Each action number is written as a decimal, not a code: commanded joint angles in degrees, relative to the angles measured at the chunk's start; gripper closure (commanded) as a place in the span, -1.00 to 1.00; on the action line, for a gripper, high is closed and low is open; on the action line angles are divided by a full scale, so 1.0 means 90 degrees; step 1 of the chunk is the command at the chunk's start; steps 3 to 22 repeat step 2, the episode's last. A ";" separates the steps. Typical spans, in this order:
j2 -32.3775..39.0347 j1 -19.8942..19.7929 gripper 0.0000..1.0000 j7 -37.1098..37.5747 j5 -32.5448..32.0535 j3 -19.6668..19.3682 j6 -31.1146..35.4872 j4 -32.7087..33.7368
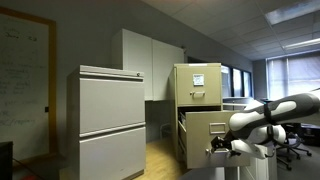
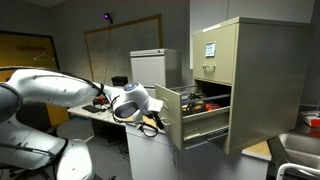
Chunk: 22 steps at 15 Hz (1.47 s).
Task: Open the bottom drawer of the file cabinet to the right
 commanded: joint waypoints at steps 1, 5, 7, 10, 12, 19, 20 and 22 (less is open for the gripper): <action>-0.0644 -0.0023 -1.00 -0.0023 -0.0058 0.0223 -0.1184 0.0030; -0.0746 -0.0022 -1.00 -0.0036 -0.0055 0.0278 -0.1482 0.0056; -0.0746 -0.0022 -1.00 -0.0036 -0.0055 0.0278 -0.1482 0.0056; -0.0746 -0.0022 -1.00 -0.0036 -0.0055 0.0278 -0.1482 0.0056; -0.0746 -0.0022 -1.00 -0.0036 -0.0055 0.0278 -0.1482 0.0056; -0.0746 -0.0022 -1.00 -0.0036 -0.0055 0.0278 -0.1482 0.0056; -0.0746 -0.0022 -1.00 -0.0036 -0.0055 0.0278 -0.1482 0.0056; -0.0746 -0.0022 -1.00 -0.0036 -0.0055 0.0278 -0.1482 0.0056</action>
